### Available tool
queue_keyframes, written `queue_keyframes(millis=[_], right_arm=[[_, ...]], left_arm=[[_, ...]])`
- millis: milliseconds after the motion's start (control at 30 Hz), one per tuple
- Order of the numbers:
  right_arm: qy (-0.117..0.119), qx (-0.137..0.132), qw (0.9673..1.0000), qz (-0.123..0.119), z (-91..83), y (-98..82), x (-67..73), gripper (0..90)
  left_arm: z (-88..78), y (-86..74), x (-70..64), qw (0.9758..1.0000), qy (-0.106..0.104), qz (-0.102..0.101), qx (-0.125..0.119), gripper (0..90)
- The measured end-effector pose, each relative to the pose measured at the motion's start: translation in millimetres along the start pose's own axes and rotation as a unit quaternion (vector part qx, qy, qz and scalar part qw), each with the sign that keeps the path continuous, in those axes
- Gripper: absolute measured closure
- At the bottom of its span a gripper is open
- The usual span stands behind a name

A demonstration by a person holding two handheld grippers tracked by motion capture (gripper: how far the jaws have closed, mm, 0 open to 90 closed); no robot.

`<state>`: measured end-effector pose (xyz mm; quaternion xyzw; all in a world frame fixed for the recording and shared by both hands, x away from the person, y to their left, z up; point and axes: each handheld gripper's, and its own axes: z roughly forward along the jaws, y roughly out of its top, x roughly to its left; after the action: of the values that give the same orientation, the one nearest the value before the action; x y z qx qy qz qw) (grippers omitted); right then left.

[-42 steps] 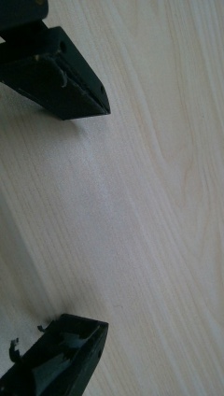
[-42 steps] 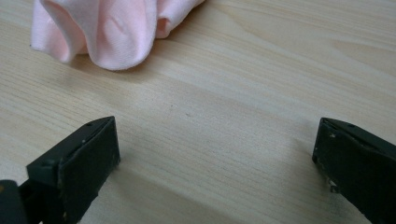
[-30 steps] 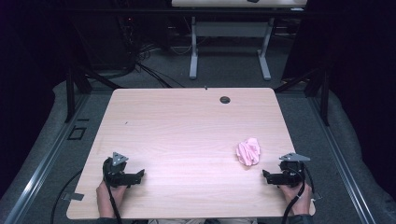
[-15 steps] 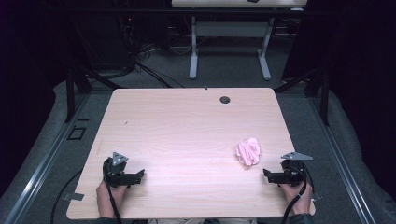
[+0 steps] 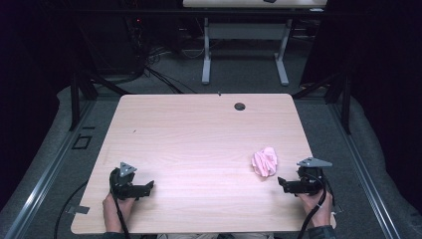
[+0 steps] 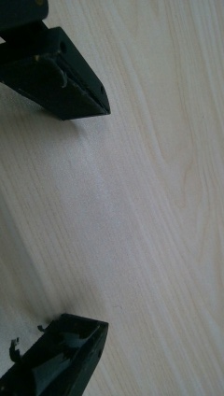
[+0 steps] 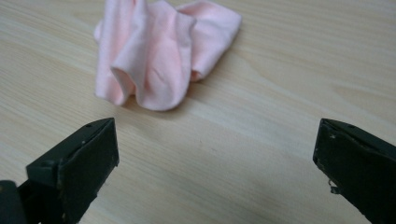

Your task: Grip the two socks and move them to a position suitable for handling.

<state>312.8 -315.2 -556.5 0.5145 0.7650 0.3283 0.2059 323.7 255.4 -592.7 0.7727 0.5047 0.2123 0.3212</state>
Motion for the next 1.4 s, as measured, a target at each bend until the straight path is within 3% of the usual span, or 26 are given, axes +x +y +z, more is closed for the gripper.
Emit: queue_keyframes(millis=[200,233,333,400,600,700,867,967,1100,1267,1300,1400], right_arm=[[0.007,-0.003,0.9996,-0.027,-3.1,20.9,12.4,0.2],[0.018,-0.001,0.999,-0.04,-2.0,28.3,16.8,1.5],[0.023,0.001,0.9986,-0.049,-0.3,34.6,21.6,5.1],[0.032,0.006,0.9972,-0.068,5.7,45.4,29.5,13.7],[0.049,0.027,0.9951,-0.082,26.5,60.3,41.6,24.5],[0.055,0.041,0.9934,-0.092,38.0,63.7,47.2,34.6],[0.043,0.063,0.9927,-0.094,50.1,64.1,50.4,45.7],[0.042,0.072,0.9924,-0.09,56.4,61.4,48.9,60.1],[0.048,0.059,0.994,-0.079,53.1,61.3,45.6,76.7],[0.045,0.048,0.9946,-0.081,45.6,62.0,46.0,80.1],[0.043,0.033,0.9955,-0.077,39.0,63.3,46.5,80.4],[0.048,0.021,0.9957,-0.077,30.2,66.1,46.5,80.4]], left_arm=[[0.0,0.0,0.0,1.0,0.0,0.0,0.0,0.2],[0.0,0.0,0.0,1.0,0.0,0.0,0.0,0.3],[0.0,0.0,0.0,1.0,0.0,0.0,0.0,0.3],[0.0,0.0,0.0,1.0,0.0,0.0,0.0,0.2],[0.0,0.0,-0.1,1.0,0.0,0.0,0.0,0.3],[0.0,0.0,-0.1,1.0,0.0,0.0,0.0,0.3],[0.0,0.0,0.0,1.0,0.0,0.0,0.0,0.3],[0.0,0.0,0.0,1.0,0.0,0.0,0.0,0.3],[0.0,0.0,0.0,1.0,0.0,0.0,0.0,0.3],[0.0,0.0,-0.1,1.0,0.0,0.0,0.0,0.3],[0.0,0.0,0.0,1.0,0.0,0.0,0.0,0.3],[0.0,0.0,0.0,1.0,0.0,0.0,0.0,0.3]])
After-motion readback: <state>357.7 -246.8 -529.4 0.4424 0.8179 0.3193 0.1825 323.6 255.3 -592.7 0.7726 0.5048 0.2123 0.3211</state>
